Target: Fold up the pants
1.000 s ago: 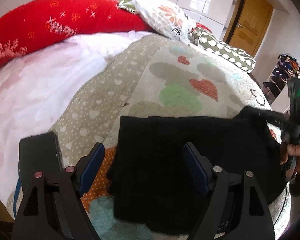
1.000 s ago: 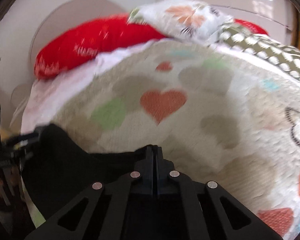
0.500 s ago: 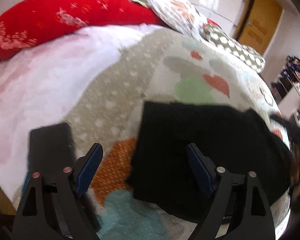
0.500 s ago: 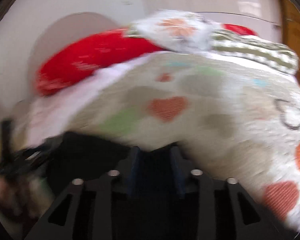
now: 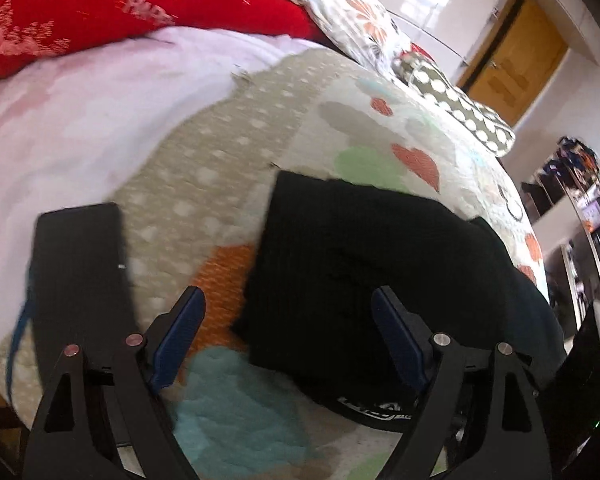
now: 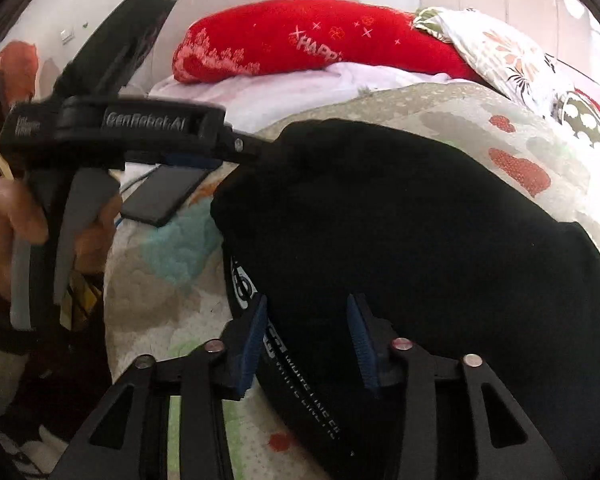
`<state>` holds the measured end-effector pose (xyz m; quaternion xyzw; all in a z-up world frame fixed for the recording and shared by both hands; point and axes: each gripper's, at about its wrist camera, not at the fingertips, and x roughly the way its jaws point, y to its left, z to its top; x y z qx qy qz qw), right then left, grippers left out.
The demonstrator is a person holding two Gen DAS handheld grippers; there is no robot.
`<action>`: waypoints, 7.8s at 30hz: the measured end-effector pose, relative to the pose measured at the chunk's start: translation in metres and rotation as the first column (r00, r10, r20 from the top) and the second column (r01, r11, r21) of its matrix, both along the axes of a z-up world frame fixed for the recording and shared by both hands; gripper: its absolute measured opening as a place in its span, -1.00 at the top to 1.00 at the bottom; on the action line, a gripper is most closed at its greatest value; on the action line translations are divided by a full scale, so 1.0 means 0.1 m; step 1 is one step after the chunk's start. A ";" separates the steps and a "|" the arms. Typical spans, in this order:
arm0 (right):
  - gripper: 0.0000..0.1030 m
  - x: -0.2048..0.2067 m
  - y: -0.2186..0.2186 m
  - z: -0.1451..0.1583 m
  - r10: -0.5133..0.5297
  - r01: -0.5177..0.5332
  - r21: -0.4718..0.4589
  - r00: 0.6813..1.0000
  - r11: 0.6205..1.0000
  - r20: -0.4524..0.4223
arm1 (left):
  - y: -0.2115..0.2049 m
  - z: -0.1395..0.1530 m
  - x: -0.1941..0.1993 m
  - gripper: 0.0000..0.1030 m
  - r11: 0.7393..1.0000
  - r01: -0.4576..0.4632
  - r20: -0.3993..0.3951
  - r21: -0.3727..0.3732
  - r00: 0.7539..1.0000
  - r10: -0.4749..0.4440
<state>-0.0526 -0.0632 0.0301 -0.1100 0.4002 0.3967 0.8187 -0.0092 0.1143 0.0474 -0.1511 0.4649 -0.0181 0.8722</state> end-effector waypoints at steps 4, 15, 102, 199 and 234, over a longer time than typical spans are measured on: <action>0.82 0.07 -0.18 0.23 -0.037 0.049 0.135 0.996 0.990 -0.084 | -0.06 0.15 -0.01 -0.16 0.999 0.036 0.032 0.004 0.999 -0.036; 0.81 -0.09 0.14 0.05 -0.011 0.032 0.135 0.989 0.990 -0.149 | 0.13 0.20 -0.14 -0.16 0.996 -0.040 0.058 0.075 0.998 0.036; 0.30 0.35 -1.64 0.29 -0.475 0.474 0.056 0.880 0.879 -0.008 | -0.89 0.31 0.28 -0.76 0.943 -0.031 0.163 0.331 0.986 -0.025; -0.48 -0.09 -2.14 0.09 -0.492 0.499 -0.158 0.867 0.852 0.083 | -1.81 -0.07 -0.54 -1.00 0.938 0.016 0.173 0.347 0.982 -0.081; -0.50 -0.27 -2.54 0.28 -0.342 0.357 -0.276 0.934 0.892 0.100 | -2.62 0.04 -0.81 -1.00 0.930 0.148 0.128 0.336 0.971 -0.200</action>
